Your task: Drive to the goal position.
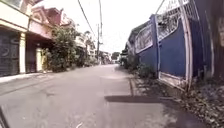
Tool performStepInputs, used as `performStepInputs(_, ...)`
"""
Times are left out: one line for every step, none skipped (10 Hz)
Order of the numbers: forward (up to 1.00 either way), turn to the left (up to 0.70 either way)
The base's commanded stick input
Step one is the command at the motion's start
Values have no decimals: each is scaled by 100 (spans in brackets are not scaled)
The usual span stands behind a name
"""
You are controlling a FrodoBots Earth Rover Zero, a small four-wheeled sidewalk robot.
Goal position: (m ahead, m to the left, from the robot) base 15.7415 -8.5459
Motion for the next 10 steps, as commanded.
performStepInputs(70, 1)
performStepInputs(70, 2)
performStepInputs(70, 1)
performStepInputs(70, 0)
performStepInputs(70, 0)
performStepInputs(70, 1)
performStepInputs(70, 2)
performStepInputs(70, 2)
performStepInputs(70, 2)
performStepInputs(70, 1)
